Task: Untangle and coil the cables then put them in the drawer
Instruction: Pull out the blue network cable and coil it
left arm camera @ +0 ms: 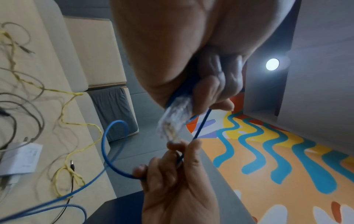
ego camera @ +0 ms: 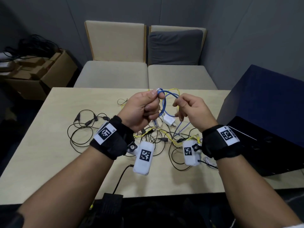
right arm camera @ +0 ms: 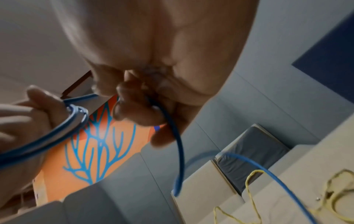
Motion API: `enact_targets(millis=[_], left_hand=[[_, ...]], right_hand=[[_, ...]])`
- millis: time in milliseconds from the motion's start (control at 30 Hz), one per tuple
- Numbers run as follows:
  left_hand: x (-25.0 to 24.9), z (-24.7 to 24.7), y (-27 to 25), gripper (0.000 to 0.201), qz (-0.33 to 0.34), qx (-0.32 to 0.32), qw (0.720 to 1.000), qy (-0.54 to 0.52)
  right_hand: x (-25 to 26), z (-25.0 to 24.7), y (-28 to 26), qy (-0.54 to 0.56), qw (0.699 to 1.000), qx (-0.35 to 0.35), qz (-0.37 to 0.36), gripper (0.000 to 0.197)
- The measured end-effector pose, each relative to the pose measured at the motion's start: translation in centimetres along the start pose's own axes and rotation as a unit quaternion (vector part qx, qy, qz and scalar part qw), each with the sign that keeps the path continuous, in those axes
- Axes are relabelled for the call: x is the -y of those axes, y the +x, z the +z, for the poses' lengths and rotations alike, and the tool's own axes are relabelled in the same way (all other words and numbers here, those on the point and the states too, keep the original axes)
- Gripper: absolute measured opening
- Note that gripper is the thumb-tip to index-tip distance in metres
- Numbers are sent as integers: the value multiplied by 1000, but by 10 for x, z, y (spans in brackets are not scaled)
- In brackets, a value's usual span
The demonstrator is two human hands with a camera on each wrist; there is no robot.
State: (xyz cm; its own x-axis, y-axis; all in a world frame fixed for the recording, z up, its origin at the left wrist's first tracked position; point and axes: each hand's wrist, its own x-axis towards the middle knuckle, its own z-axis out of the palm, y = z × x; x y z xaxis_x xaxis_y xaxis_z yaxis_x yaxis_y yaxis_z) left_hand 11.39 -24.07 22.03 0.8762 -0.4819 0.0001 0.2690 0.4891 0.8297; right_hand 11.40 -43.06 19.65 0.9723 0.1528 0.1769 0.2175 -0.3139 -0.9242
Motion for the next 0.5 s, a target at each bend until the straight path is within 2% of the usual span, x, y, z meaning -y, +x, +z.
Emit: enact_targets(millis=[233, 367, 500], left_hand=[[13, 2, -4, 29, -26, -5, 1000, -4], [10, 11, -3, 30, -33, 13, 998, -45], [4, 13, -2, 34, -33, 19, 994, -100]], right_hand=[[4, -15, 12, -107, 986, -127, -22, 18], [0, -20, 14, -159, 979, -125, -25, 21], [-7, -16, 12, -156, 980, -121, -26, 25]])
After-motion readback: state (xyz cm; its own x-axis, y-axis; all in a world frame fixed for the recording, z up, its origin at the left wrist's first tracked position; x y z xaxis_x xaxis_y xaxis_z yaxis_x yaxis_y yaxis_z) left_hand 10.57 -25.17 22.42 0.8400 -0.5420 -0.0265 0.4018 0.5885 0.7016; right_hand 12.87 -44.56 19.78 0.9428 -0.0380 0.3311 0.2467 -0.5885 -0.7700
